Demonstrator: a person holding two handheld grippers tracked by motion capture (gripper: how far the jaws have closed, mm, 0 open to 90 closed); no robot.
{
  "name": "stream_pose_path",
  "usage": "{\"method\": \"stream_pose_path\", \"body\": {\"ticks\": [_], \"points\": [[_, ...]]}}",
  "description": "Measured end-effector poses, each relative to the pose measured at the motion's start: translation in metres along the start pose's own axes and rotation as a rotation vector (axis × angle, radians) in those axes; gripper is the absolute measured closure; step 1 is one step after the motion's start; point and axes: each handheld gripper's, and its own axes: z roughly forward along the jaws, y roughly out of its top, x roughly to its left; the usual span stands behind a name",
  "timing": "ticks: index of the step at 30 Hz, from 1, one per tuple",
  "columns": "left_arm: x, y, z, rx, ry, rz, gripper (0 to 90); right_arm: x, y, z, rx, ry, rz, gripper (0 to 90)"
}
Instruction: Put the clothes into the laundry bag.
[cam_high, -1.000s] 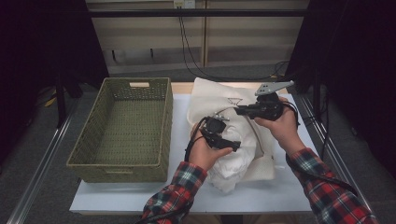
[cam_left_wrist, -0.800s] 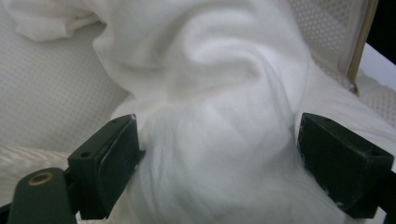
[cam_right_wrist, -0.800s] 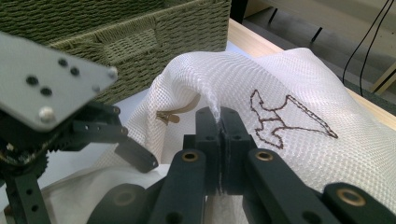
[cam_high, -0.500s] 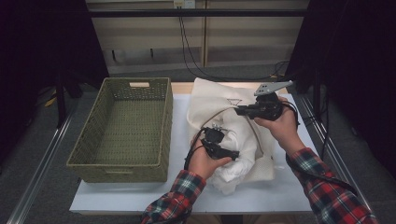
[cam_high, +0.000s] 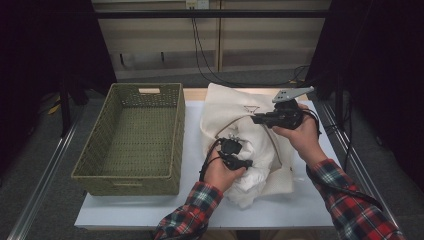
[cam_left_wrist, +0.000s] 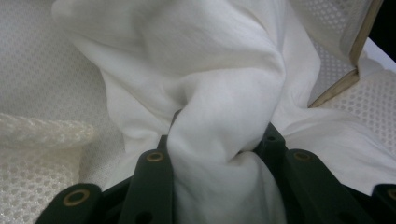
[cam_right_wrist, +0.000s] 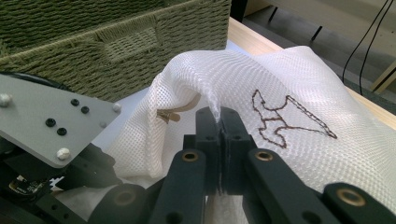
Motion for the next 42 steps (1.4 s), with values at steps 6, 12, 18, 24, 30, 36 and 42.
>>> {"method": "stream_pose_path", "body": {"ticks": [6, 12, 18, 24, 30, 36, 42], "points": [[-0.005, 0.011, -0.006, -0.017, -0.006, 0.025, 67.7, -0.001, -0.001, -0.001, -0.004, 0.009, -0.001, 88.3], [-0.01, 0.023, -0.005, -0.032, 0.001, 0.042, 68.5, 0.0, 0.0, -0.004, -0.009, 0.012, 0.003, 88.4], [-0.013, 0.036, -0.004, -0.067, 0.019, 0.06, 69.0, 0.001, 0.001, -0.006, -0.015, 0.017, 0.003, 88.4], [-0.011, 0.044, 0.004, -0.11, 0.03, 0.077, 68.8, 0.001, 0.002, -0.009, -0.022, 0.02, 0.01, 88.4], [-0.008, 0.04, 0.011, -0.107, 0.033, 0.072, 64.9, -0.001, -0.001, -0.009, -0.022, 0.015, 0.013, 88.4], [-0.001, 0.036, 0.013, -0.107, 0.018, 0.044, 52.1, -0.001, -0.003, -0.006, -0.013, 0.01, 0.014, 88.3], [0.003, 0.037, 0.002, -0.141, 0.027, 0.069, 32.0, 0.0, -0.004, -0.004, -0.008, 0.012, 0.008, 88.3]]}}
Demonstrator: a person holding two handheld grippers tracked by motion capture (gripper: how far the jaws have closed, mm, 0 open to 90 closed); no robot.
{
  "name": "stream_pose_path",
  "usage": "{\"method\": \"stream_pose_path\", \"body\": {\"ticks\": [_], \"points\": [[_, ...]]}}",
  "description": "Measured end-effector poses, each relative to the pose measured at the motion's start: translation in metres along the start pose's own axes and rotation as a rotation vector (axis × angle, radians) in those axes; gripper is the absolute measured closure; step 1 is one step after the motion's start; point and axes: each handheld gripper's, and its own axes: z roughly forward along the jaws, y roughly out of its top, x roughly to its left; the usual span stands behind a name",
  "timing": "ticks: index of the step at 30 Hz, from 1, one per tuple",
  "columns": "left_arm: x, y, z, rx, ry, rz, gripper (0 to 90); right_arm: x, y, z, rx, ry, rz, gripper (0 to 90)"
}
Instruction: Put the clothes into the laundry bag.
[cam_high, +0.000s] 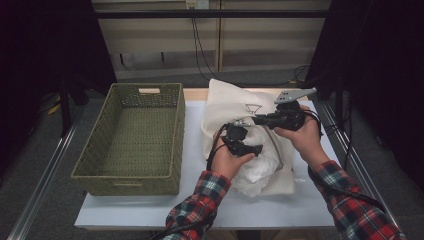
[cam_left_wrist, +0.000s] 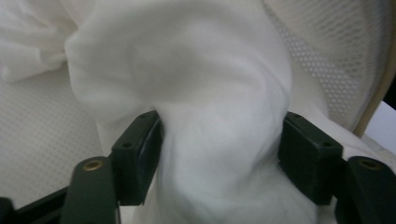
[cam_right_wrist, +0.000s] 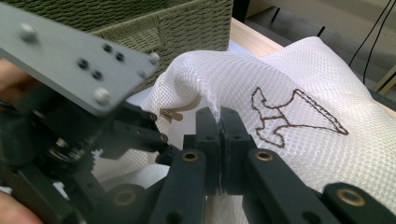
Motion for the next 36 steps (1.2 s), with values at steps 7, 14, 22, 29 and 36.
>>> {"method": "stream_pose_path", "body": {"ticks": [7, 14, 22, 29, 36], "points": [[0.002, -0.002, -0.013, 0.035, -0.001, -0.004, 20.8, -0.001, -0.001, 0.002, 0.0, 0.001, 0.002, 88.3], [0.005, -0.012, -0.016, 0.063, -0.016, -0.049, 21.8, 0.0, 0.0, 0.001, 0.004, -0.003, -0.001, 88.3], [0.004, -0.027, -0.005, 0.109, -0.066, -0.119, 28.1, -0.002, -0.001, -0.001, 0.006, -0.005, -0.001, 88.3], [0.0, -0.04, 0.006, 0.123, -0.074, -0.153, 39.7, -0.003, -0.001, -0.002, 0.012, -0.008, -0.006, 88.3], [-0.004, -0.039, 0.009, 0.138, -0.069, -0.152, 67.3, -0.002, 0.001, -0.001, 0.014, -0.009, -0.011, 88.3]]}}
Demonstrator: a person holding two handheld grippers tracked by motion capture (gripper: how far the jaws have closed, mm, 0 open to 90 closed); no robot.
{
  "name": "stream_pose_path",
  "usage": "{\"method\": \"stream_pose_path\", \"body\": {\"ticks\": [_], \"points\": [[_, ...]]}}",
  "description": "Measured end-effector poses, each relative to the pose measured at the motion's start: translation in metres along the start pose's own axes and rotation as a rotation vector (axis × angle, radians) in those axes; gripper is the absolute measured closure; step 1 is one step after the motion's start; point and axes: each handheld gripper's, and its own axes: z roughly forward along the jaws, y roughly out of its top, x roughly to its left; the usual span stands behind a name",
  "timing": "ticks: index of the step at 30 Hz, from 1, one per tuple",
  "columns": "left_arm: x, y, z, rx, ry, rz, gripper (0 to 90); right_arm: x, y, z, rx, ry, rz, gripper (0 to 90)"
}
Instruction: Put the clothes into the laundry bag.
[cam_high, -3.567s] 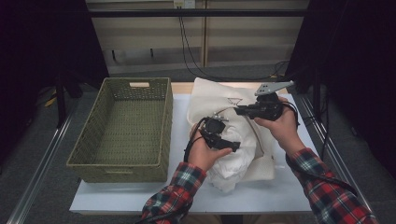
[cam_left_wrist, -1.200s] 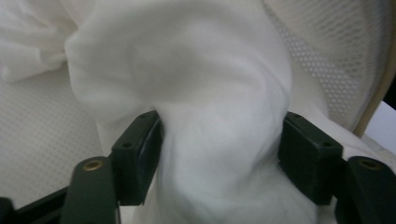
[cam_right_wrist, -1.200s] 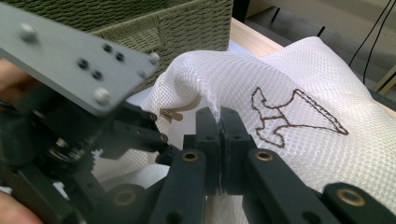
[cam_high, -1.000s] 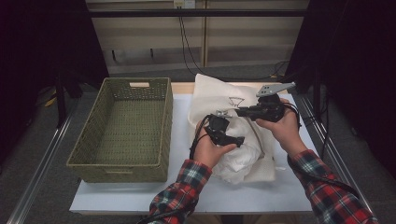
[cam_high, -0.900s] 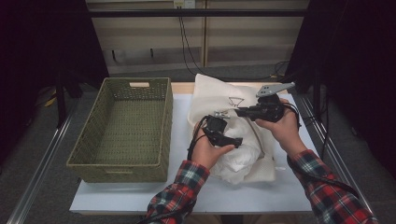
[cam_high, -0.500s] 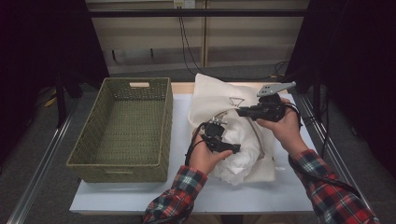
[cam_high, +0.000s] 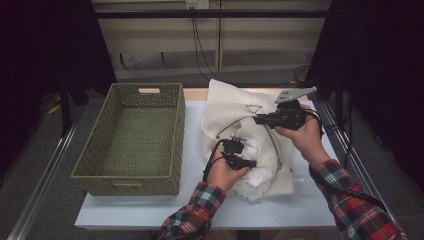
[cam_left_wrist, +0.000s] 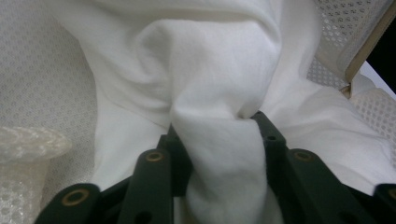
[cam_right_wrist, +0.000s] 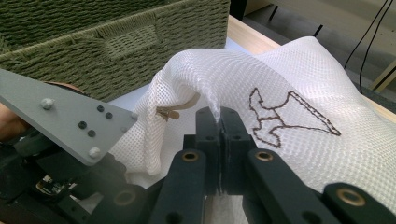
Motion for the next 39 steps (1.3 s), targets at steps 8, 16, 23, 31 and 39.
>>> {"method": "stream_pose_path", "body": {"ticks": [8, 16, 23, 31, 39], "points": [[-0.009, 0.018, -0.005, -0.043, 0.038, 0.07, 71.8, 0.002, 0.002, 0.0, -0.004, 0.009, -0.006, 88.3], [-0.014, 0.041, 0.001, -0.146, 0.092, 0.142, 71.8, -0.002, 0.001, -0.005, -0.024, 0.016, 0.014, 88.4], [-0.012, 0.04, 0.012, -0.137, 0.09, 0.166, 66.2, -0.002, -0.002, -0.007, -0.022, 0.013, 0.011, 88.4], [-0.011, 0.038, 0.0, -0.15, 0.088, 0.159, 26.5, -0.003, -0.003, -0.007, -0.014, 0.006, 0.009, 88.3], [-0.013, 0.029, -0.018, -0.102, 0.083, 0.188, 15.6, -0.005, -0.004, -0.005, -0.007, 0.005, 0.008, 88.3]]}}
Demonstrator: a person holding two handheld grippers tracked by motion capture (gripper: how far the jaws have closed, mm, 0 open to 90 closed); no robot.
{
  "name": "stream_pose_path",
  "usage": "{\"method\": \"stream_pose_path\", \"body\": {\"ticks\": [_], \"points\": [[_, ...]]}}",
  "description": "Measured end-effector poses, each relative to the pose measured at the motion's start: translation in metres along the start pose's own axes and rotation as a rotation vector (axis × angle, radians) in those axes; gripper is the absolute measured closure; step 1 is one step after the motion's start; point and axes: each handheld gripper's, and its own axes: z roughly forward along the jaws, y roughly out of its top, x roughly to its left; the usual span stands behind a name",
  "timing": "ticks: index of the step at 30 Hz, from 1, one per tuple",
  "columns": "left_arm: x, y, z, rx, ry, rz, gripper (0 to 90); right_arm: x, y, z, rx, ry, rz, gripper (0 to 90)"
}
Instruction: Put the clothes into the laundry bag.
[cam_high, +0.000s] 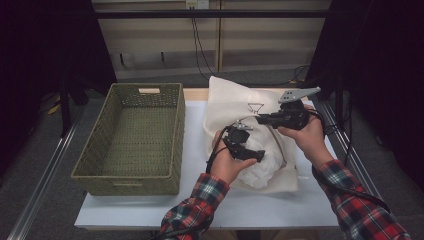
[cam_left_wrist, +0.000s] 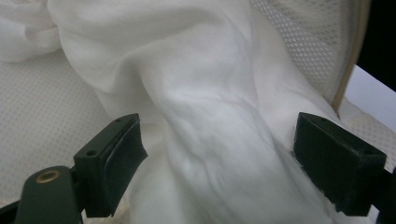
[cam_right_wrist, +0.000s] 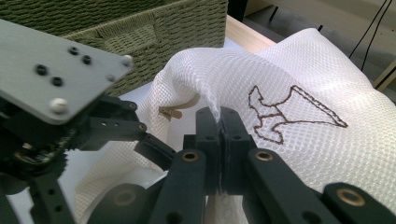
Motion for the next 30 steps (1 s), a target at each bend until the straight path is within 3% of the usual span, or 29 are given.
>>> {"method": "stream_pose_path", "body": {"ticks": [5, 13, 20, 27, 30], "points": [[0.001, -0.009, -0.003, 0.029, -0.007, 0.009, 13.4, 0.0, 0.001, 0.001, 0.001, 0.0, -0.004, 88.3], [-0.001, -0.031, 0.011, 0.091, -0.038, -0.015, 12.6, 0.0, 0.001, 0.0, 0.004, -0.007, -0.008, 88.3], [-0.005, -0.041, 0.021, 0.128, -0.016, 0.014, 17.7, 0.0, 0.001, -0.002, 0.006, -0.011, -0.005, 88.3], [-0.01, -0.045, 0.023, 0.157, 0.019, 0.085, 37.5, -0.001, 0.001, -0.004, 0.0, -0.012, -0.01, 88.3], [-0.013, -0.046, 0.021, 0.151, 0.008, 0.102, 59.3, 0.0, 0.0, -0.005, -0.002, -0.014, -0.003, 88.3]]}}
